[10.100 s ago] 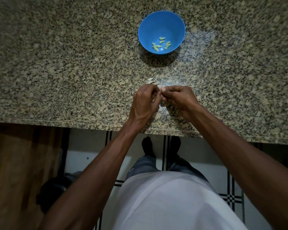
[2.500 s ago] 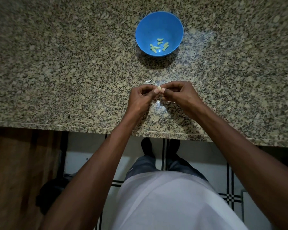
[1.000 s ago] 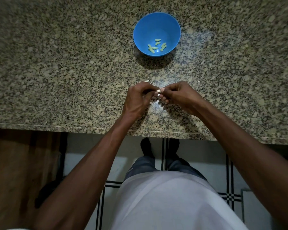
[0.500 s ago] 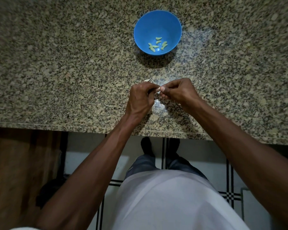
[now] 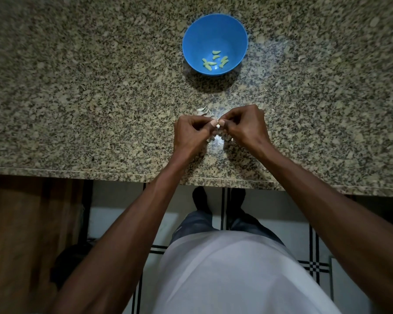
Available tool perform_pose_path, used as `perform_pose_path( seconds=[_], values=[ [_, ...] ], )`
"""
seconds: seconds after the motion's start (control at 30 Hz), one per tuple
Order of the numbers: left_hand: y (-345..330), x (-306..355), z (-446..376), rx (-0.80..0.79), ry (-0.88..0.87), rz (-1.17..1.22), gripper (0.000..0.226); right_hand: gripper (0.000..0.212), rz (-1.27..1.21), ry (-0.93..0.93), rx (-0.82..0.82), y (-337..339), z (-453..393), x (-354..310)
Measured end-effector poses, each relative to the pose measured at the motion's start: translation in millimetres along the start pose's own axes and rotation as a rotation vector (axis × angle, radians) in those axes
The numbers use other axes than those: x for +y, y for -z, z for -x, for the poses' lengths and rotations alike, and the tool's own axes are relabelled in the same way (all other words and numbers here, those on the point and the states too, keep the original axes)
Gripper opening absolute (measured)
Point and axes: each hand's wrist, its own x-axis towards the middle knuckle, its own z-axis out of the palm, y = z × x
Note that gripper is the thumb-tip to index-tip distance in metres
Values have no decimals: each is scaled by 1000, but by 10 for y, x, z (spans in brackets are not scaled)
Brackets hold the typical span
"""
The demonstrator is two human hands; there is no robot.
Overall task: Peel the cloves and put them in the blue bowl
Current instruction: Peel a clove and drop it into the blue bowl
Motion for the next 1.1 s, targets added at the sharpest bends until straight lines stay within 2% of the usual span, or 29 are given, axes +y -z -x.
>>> perform_pose_path(
  seconds=[0.13,0.27,0.4,0.5,0.67,0.73,0.87,1.0,1.1],
  values=[
    [-20,-20,58,17,49,124,21,8,-8,21,-18,-15,2,13],
    [8,-53,66,-16,73,203,22,12,-93,-36,-90,-3,-4,30],
    [57,-52,65,-77,-11,132,17,14,-175,-69,-145,26,22,81],
    [60,-56,61,-96,-80,19,14,14,-71,-38,-170,59,17,89],
    [51,-59,39,-103,-153,-126,22,16,75,62,-156,80,19,60],
    [30,-37,18,-71,-154,-146,25,14,-16,29,-121,47,26,82],
    [-45,-15,28,-20,-111,-77,25,14,-399,-102,-86,-14,62,137],
    [-77,-21,71,-29,-119,-124,29,15,-458,-157,-142,28,71,128],
    [-83,13,55,-38,-137,-195,27,13,-389,-147,-155,42,38,155]
  ],
)
